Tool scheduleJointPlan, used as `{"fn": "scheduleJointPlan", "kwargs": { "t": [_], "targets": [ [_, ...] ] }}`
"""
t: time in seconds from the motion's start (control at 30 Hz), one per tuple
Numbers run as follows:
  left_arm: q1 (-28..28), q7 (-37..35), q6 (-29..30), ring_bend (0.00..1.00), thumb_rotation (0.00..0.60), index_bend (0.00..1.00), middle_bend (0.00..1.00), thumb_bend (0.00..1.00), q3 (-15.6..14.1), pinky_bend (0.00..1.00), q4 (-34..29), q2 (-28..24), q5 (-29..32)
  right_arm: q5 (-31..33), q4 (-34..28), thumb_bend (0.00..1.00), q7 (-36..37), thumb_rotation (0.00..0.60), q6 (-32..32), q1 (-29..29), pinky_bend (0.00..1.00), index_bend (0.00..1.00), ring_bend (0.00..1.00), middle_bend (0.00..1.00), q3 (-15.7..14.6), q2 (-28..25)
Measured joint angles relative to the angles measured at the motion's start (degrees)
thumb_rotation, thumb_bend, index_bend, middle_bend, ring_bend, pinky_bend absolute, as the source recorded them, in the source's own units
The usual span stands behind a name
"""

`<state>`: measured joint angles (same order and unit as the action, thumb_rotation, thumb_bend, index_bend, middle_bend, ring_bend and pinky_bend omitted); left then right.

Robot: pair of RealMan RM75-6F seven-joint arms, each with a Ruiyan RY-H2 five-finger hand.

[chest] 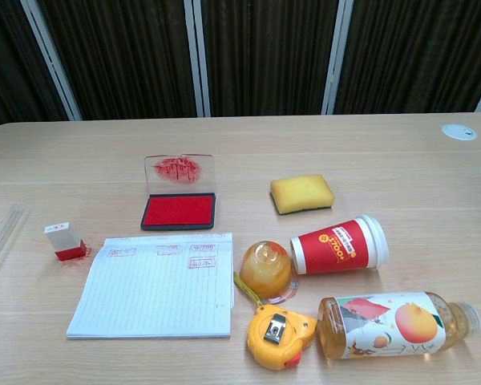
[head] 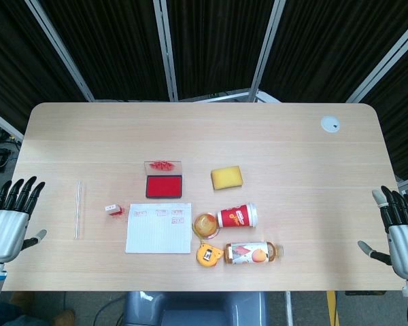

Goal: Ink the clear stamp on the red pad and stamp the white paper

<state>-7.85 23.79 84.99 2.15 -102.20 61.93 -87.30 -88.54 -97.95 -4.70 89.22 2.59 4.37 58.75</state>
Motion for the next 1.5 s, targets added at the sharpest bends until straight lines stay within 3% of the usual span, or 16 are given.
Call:
{"fn": "scheduleJointPlan", "kwargs": {
  "t": [0.23, 0.4, 0.57, 0.7, 0.8, 1.0, 1.5],
  "targets": [
    [-0.05, -0.29, -0.55, 0.02, 0.6, 0.0, 0.0, 0.0, -0.05, 0.03, -0.07, -0.19, 0.42, 0.27, 0.08, 0.0, -0.4, 0.6, -0.18, 0.0, 0.0, 0.0, 0.0, 0.0, 0.01, 0.13],
    [-1.15, -0.7, -2.31, 0.43, 0.6, 0.0, 0.0, 0.02, 0.45, 0.47, 0.58, 0.5, 1.13, 0.48, -0.65, 0.0, -0.13, 0.6, -0.23, 0.01, 0.0, 0.0, 0.0, 0.0, 0.11, -0.08],
    [-4.25, -1.22, -8.32, 0.66, 0.6, 0.01, 0.0, 0.04, 2.25, 0.66, 0.9, 2.74, 6.27, 0.81, -1.08, 0.0, -0.25, 0.6, -0.73, 0.32, 0.0, 0.0, 0.0, 0.0, 0.34, -0.18],
    [-7.71, -0.76, -13.79, 0.78, 0.6, 0.13, 0.06, 0.07, 4.71, 0.78, 1.3, 6.65, 13.96, 2.18, -0.9, 0.0, -0.17, 0.6, -2.0, 0.82, 0.0, 0.0, 0.0, 0.0, 0.69, -0.09],
    [-10.25, 0.28, -16.56, 0.82, 0.6, 0.22, 0.17, 0.11, 6.66, 0.82, 2.15, 10.61, 20.08, 2.94, -0.62, 0.0, -0.1, 0.6, -2.86, 1.16, 0.0, 0.0, 0.0, 0.0, 0.86, 0.01],
    [-14.36, 3.67, -18.98, 0.84, 0.6, 0.35, 0.31, 0.21, 9.4, 0.83, 5.71, 18.53, 29.2, 4.71, 0.32, 0.0, -0.07, 0.6, -4.6, 1.83, 0.0, 0.0, 0.0, 0.0, 1.19, 0.29],
    [-18.68, 7.13, -20.08, 0.84, 0.6, 0.38, 0.4, 0.28, 9.63, 0.83, 13.04, 27.25, 36.85, 6.88, 1.55, 0.0, 1.01, 0.6, -5.67, 1.84, 0.0, 0.0, 0.0, 0.0, 1.43, 0.02]
  ]
}}
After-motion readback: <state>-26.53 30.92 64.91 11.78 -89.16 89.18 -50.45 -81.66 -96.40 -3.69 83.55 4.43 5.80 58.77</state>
